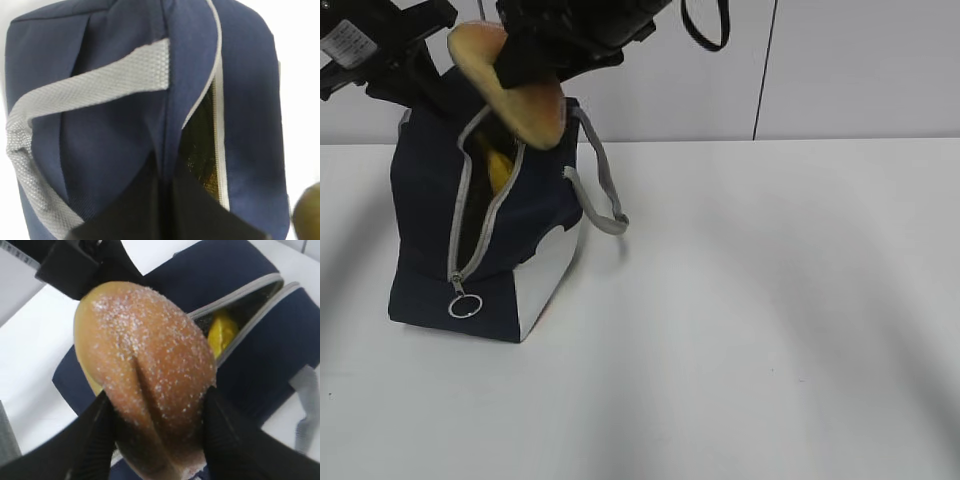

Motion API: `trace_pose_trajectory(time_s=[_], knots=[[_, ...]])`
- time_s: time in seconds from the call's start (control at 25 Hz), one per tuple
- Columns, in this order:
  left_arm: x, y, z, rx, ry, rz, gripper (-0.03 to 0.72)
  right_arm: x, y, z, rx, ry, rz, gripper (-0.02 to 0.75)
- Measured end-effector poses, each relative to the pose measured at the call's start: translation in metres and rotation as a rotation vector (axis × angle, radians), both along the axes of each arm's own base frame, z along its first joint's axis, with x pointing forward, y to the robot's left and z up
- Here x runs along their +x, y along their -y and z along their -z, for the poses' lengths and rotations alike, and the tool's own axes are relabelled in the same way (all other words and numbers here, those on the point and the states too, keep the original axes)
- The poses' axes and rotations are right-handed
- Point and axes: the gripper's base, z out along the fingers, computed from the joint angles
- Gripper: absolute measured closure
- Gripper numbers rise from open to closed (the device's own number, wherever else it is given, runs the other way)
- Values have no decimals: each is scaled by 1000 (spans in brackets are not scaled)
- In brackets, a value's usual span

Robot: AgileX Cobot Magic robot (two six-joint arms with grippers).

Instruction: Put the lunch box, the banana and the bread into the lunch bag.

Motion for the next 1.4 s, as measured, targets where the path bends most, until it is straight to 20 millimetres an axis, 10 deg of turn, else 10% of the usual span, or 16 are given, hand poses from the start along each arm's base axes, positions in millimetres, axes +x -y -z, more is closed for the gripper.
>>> trace_pose_trajectory(time_s=[0.56, 0.88, 1.4], knots=[[0, 0, 0, -1, 0, 0, 691, 27, -18, 77, 2, -163, 28, 374], [0, 0, 0, -1, 0, 0, 691, 29, -18, 80, 2, -163, 32, 106], [0, 0, 0, -3, 0, 0, 691, 32, -11, 78, -111, -91, 22, 108]])
